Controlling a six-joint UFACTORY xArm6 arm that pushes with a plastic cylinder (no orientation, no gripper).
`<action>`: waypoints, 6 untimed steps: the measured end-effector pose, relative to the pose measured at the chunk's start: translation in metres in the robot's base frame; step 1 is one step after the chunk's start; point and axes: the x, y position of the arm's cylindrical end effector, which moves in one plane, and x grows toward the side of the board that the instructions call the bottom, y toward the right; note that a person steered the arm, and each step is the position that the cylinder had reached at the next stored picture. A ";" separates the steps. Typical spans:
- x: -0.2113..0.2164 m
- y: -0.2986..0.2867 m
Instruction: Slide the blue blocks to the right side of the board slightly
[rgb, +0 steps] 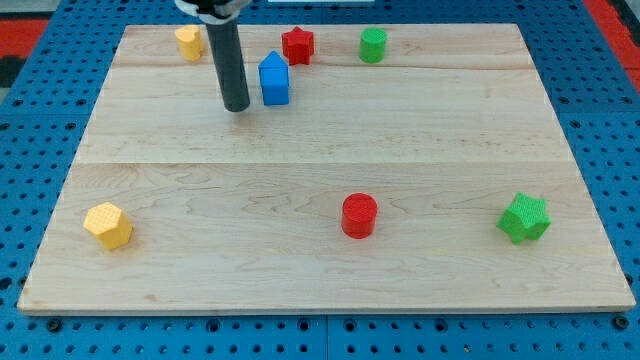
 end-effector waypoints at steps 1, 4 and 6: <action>-0.013 0.013; -0.055 0.008; -0.056 0.057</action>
